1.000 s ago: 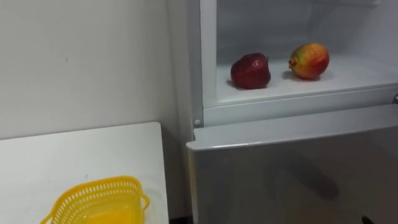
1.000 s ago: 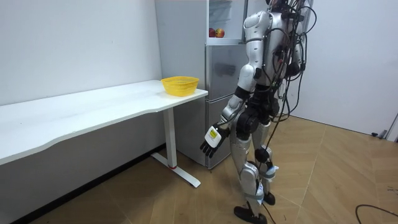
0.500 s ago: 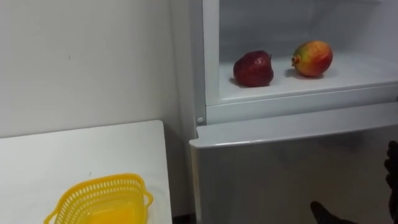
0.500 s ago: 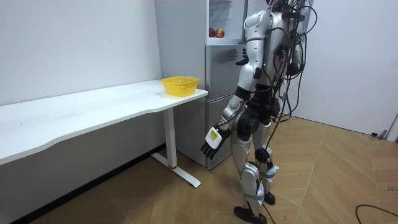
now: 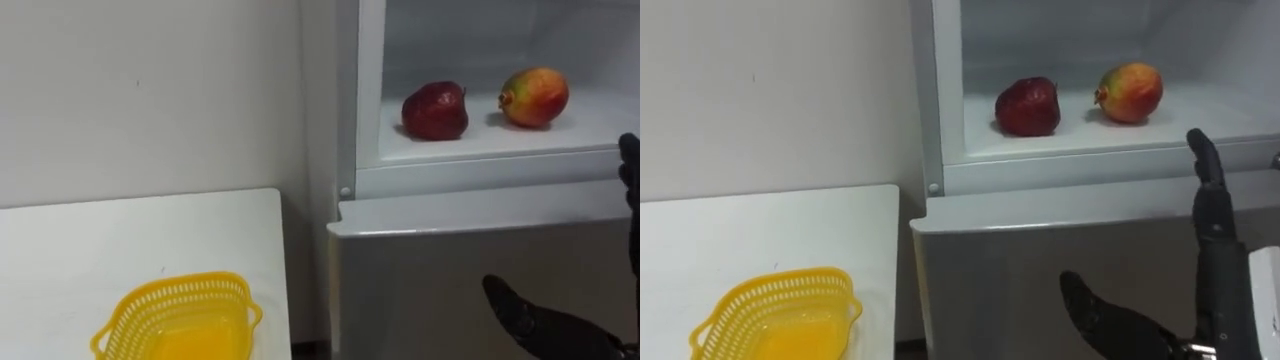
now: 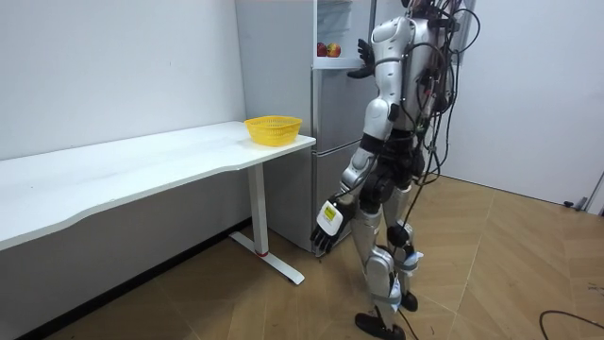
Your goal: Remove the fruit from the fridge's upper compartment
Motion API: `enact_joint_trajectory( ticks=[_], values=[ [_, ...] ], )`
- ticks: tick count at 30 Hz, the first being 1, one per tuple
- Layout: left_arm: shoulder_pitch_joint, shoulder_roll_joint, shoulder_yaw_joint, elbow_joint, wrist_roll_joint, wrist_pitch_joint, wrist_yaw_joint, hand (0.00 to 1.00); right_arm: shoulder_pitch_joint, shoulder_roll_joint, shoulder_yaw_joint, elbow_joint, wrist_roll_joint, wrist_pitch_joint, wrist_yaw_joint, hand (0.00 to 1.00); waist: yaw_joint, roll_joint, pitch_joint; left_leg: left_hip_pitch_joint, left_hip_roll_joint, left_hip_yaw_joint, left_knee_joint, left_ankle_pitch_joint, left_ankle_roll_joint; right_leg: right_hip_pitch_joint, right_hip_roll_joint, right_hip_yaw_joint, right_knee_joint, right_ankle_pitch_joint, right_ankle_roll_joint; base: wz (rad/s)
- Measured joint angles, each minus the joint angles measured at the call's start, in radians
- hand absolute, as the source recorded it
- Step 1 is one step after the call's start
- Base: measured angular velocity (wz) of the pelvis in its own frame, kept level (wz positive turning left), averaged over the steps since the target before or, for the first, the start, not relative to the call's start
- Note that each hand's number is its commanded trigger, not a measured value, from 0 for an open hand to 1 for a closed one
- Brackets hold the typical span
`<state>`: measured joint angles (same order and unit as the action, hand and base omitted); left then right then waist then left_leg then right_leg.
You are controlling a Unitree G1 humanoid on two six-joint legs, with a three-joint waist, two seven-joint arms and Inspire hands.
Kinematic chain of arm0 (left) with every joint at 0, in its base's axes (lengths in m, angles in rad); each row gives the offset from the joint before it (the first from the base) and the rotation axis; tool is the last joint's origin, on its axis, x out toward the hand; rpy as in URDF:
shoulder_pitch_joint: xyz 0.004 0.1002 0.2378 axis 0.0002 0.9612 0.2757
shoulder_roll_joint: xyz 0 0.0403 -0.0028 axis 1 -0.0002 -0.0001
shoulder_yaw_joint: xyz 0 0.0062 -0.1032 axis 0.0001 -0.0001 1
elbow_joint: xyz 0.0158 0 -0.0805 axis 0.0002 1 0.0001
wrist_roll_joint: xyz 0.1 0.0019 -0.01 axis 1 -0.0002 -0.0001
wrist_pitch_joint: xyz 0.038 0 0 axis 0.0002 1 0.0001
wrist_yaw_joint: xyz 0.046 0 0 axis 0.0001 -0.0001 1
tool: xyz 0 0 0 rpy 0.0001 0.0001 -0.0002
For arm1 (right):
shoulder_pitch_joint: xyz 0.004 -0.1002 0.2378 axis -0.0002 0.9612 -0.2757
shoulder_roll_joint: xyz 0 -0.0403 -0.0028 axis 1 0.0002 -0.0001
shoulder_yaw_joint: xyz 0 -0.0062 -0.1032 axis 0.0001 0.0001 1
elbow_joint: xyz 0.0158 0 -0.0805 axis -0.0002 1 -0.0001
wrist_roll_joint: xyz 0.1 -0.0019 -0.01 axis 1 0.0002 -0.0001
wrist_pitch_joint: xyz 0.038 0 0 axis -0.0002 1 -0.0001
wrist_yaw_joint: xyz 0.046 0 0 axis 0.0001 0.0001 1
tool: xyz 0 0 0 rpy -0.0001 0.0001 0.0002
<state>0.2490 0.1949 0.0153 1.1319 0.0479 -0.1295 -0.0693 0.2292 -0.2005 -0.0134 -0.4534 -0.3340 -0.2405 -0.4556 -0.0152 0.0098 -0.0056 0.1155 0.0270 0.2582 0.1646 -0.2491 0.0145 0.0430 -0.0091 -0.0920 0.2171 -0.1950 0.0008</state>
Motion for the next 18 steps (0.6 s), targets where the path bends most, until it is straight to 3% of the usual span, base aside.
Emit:
enact_joint_trajectory(
  ticks=[10, 18],
  values=[
    [0.002, 0.013, -0.038, 0.000, 0.029, 0.031, -0.001, 0.00, -0.059, -0.013, 0.000, 0.002, 0.015, 0.000, -0.001, 0.00, 0.016, -0.018, 0.0073, 0.004, -0.001, -0.021, 0.003, 0.001, -0.001, 0.024, -0.002, -0.022, -0.018, 0.001, 0.001, 0.06],
    [0.000, 0.016, -0.035, 0.000, 0.035, 0.053, -0.008, 0.00, -0.135, -0.029, -0.009, 0.025, 0.029, -0.004, -0.008, 0.00, 0.025, -0.034, 0.0069, 0.017, -0.002, -0.046, 0.005, 0.001, -0.001, 0.053, -0.004, -0.051, -0.033, 0.003, 0.001, 0.11]
  ],
)
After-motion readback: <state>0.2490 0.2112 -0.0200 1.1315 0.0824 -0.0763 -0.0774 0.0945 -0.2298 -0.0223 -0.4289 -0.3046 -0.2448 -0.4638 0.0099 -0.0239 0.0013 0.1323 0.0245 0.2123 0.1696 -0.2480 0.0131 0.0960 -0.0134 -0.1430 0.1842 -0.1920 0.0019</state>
